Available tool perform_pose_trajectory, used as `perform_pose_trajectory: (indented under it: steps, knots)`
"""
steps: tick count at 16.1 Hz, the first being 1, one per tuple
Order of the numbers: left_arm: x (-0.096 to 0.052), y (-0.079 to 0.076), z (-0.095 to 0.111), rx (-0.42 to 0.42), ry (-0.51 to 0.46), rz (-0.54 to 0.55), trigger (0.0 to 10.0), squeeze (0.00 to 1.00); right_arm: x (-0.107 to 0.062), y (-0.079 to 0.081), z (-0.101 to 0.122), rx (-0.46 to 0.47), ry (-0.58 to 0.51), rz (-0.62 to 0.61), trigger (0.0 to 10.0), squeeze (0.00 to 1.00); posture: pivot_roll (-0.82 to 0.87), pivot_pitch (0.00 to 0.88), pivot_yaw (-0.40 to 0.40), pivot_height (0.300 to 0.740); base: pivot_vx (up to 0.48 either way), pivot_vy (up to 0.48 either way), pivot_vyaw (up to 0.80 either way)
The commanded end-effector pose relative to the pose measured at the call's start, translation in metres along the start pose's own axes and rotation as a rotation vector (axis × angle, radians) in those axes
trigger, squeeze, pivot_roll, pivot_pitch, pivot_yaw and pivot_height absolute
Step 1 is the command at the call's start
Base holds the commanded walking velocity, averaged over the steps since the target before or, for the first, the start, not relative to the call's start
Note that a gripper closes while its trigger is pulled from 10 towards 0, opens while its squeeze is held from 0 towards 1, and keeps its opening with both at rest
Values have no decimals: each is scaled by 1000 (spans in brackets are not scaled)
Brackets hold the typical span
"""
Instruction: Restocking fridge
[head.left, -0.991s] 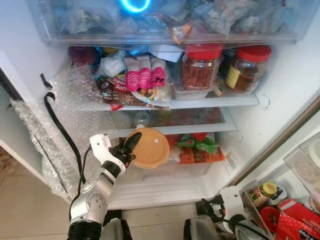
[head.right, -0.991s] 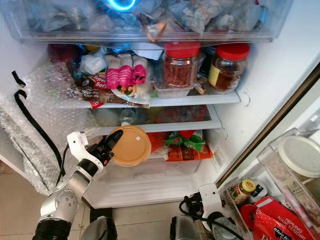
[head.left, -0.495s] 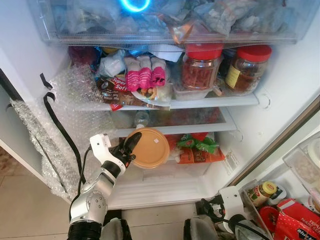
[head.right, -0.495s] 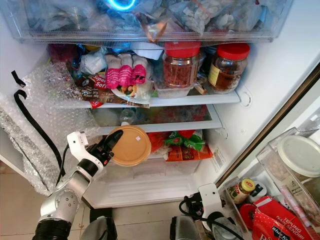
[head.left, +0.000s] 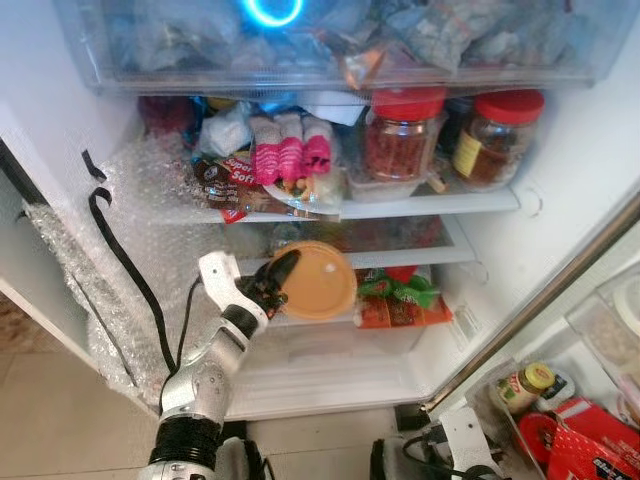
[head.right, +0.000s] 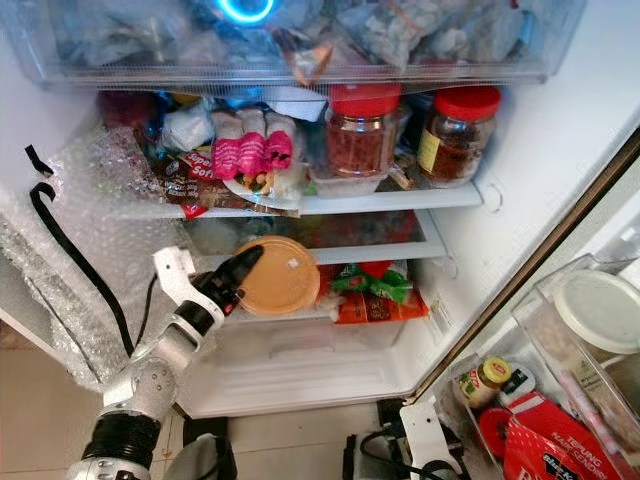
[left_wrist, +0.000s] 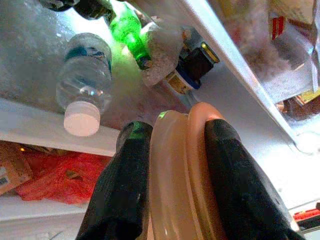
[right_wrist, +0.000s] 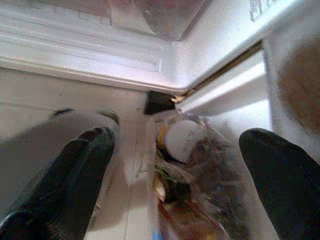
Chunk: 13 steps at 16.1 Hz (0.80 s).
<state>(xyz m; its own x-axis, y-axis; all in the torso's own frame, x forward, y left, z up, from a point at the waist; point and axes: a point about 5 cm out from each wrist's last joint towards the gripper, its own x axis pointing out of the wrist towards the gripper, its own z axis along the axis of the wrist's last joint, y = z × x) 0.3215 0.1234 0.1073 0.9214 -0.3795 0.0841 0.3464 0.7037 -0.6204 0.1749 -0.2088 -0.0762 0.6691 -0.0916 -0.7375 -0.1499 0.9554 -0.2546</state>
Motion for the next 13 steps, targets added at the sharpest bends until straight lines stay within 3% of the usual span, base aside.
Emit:
perform_pose_trajectory:
  steps: [1, 4, 7, 9, 13]
  knots:
    - [-2, 3, 0, 3, -1, 5, 10000, 0, -10, 5, -35, -21, 137, 17, 10000, 0, -191, 69, -8, 640, 0, 0, 0]
    - [0, 3, -1, 2, -9, -3, 10000, 0, -8, 2, -34, -27, 118, -16, 10000, 0, -193, 68, -10, 640, 0, 0, 0]
    - [0, 2, 1, 1, -18, -6, 10000, 0, -8, -7, -29, 74, 63, -97, 10000, 0, -187, 71, -12, 640, 0, 0, 0]
    - [-1, 3, 1, 0, -19, -6, 10000, 0, -8, -17, -23, 204, 5, -161, 10000, 0, -189, 73, -10, 640, 0, 0, 0]
    - [0, 3, 1, 1, -19, -9, 10000, 0, -8, -22, -22, 250, -4, -193, 10000, 0, -190, 76, -9, 640, 0, 0, 0]
